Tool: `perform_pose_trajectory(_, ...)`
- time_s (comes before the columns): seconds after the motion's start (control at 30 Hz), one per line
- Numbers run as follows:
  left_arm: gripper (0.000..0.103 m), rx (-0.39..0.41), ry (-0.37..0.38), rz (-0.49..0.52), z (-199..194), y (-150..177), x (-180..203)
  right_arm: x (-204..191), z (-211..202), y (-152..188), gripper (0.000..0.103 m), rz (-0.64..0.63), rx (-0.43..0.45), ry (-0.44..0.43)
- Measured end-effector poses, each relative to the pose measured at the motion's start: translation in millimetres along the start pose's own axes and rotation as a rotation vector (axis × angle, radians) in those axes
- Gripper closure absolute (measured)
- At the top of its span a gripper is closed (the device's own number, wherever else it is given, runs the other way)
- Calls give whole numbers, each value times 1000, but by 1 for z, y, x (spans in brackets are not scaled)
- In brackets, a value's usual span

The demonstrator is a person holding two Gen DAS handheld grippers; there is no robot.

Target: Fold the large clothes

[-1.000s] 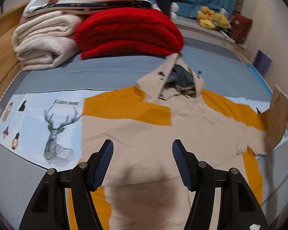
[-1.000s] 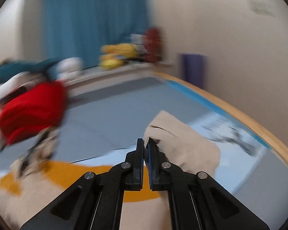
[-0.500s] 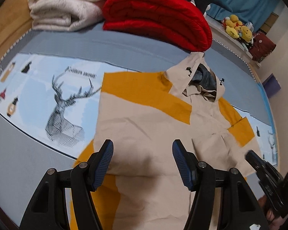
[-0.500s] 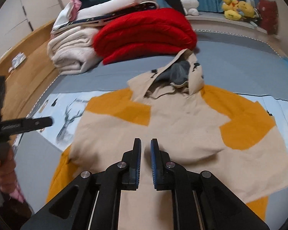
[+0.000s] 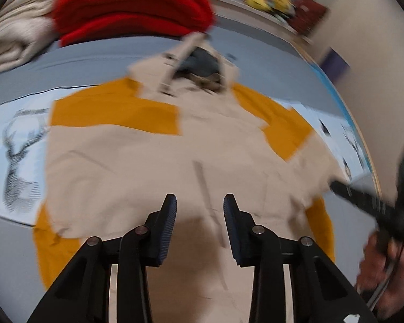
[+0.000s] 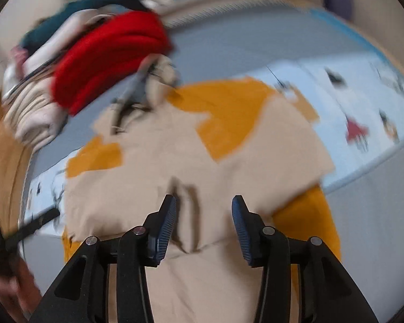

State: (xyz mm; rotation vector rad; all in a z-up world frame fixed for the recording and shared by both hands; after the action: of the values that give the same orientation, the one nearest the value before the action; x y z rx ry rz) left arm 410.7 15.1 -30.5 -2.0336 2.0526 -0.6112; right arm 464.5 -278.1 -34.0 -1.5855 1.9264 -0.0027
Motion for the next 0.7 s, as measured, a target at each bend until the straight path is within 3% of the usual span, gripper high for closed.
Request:
perform_pose_trajectory(0.17,62,-17,27,139,26,19,58,43,16,-10,58,141,-35,17)
perform_pose_trajectory(0.23,47,-29,17,144,39,23,69,59,26,-9,58,189,-67,10)
perform_pose_trajectory(0.53,45,-27,3,116,67,30,92,85,47,-6,58,258,-114,47)
perform_pose_trajectory(0.57,45,-26,-5,119,69,31,95,82,47,-6,66,249,-110,50)
perform_pose_trajectory(0.6,45,-23,-13,122,70,32,97,79,47,-6,84,237,-109,45)
perform_pose_trajectory(0.7,45,-14,-26,122,74,31,103,71,48,-5,98,213,-104,16)
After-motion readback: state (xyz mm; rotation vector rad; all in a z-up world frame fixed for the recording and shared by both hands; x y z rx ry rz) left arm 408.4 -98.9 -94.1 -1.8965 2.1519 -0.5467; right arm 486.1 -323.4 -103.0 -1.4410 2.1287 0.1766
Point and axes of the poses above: each gripper's, at about its wrist camera, not at the fingertips, and z roughly the way its jaws point, x to its right, y to its underside, the point moved 1 cm from there along z, roughly the way its jaws point, and after that the axes turned 9 degrees about -y, right-handed, at the moved point
